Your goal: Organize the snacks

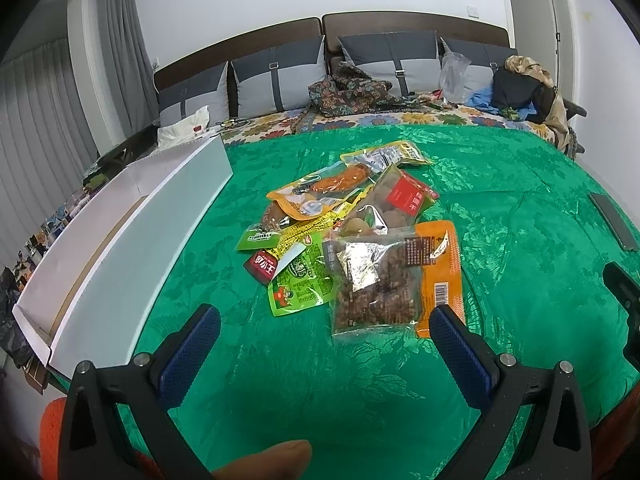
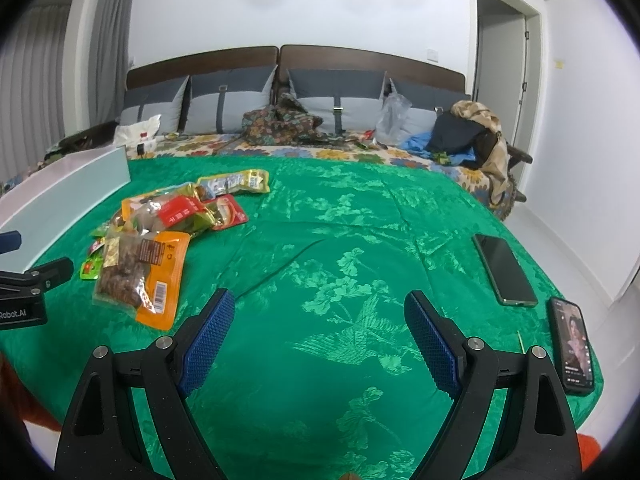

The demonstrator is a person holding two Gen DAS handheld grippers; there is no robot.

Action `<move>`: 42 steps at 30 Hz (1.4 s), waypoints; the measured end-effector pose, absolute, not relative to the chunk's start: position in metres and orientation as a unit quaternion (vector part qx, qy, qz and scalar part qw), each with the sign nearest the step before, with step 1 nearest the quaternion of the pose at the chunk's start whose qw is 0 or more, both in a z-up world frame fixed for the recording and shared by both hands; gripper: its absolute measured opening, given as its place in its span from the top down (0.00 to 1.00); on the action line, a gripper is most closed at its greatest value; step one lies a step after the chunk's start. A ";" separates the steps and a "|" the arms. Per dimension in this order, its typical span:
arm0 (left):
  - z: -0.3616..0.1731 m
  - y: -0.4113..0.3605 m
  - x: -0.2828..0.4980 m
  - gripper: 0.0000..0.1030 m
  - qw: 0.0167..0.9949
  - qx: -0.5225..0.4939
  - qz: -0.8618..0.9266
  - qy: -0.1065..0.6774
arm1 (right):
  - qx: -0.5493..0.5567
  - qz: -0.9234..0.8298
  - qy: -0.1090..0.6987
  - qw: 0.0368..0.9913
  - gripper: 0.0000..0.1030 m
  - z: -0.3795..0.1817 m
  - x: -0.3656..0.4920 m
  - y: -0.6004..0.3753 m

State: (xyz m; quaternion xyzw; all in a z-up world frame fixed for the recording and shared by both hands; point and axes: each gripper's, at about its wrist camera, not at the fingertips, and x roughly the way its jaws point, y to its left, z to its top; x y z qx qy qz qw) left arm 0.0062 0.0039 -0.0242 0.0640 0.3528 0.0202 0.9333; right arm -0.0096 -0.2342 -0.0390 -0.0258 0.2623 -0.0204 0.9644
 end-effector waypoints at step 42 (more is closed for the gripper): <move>-0.114 0.072 0.045 0.00 0.888 -0.018 0.018 0.460 | -0.003 -0.029 0.412 0.911 0.13 -0.111 0.022 -0.246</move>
